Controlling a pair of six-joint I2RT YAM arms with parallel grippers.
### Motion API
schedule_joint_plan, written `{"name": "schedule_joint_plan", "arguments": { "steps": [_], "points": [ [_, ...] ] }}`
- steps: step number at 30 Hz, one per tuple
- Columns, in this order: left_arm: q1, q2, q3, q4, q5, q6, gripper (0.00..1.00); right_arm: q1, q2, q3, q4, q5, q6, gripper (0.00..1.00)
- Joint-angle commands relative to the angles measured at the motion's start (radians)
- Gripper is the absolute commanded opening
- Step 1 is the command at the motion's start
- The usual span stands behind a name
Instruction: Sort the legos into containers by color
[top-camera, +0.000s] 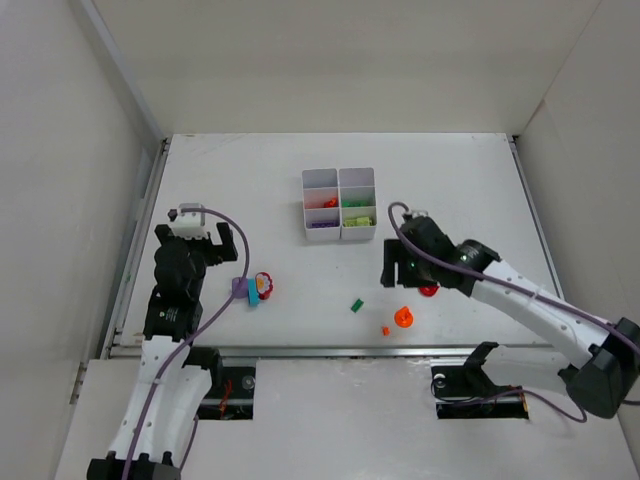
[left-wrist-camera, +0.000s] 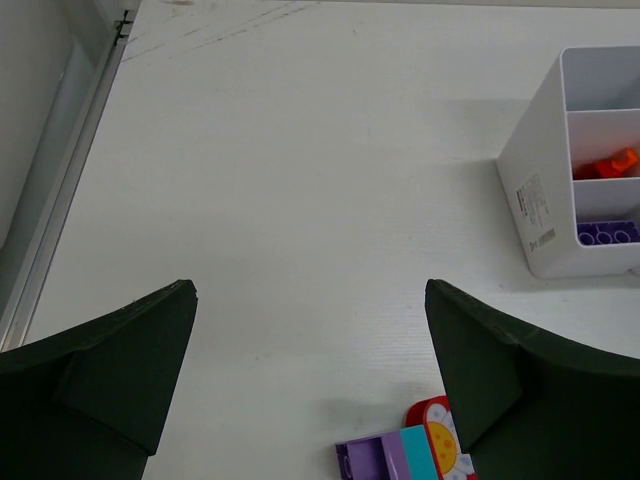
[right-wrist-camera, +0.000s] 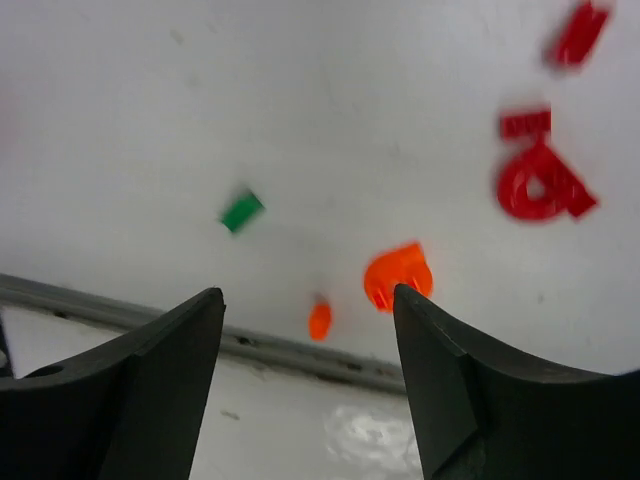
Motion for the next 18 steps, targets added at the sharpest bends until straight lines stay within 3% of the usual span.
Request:
{"name": "schedule_joint_plan", "arguments": {
  "steps": [1,6,10,15,16,17,18],
  "points": [
    [-0.012,-0.033,-0.008,0.039,0.044,0.001,0.96,-0.011,-0.121,-0.173,-0.057,-0.068,0.220,0.75],
    [-0.032,-0.042,-0.017,0.039,0.053,0.001,0.96,-0.049,-0.178,-0.275,-0.043,-0.100,0.251,0.77],
    [-0.032,-0.062,-0.017,0.039,0.053,-0.008,0.96,-0.050,-0.109,-0.298,-0.019,-0.091,0.225,0.77],
    [-0.032,-0.073,-0.026,0.039,0.053,-0.008,0.96,-0.050,0.043,-0.276,-0.026,-0.080,0.093,0.67],
    [-0.032,-0.073,-0.026,0.039,0.053,-0.008,0.96,-0.050,0.060,-0.264,-0.037,-0.059,0.079,0.64],
    [-0.032,-0.073,-0.026,0.039,0.053,-0.008,0.96,-0.050,0.076,-0.246,-0.057,-0.049,0.065,0.54],
    [-0.032,-0.073,-0.026,0.050,0.053,-0.008,0.96,-0.050,0.102,-0.236,-0.057,-0.049,0.042,0.53]
  ]
}}
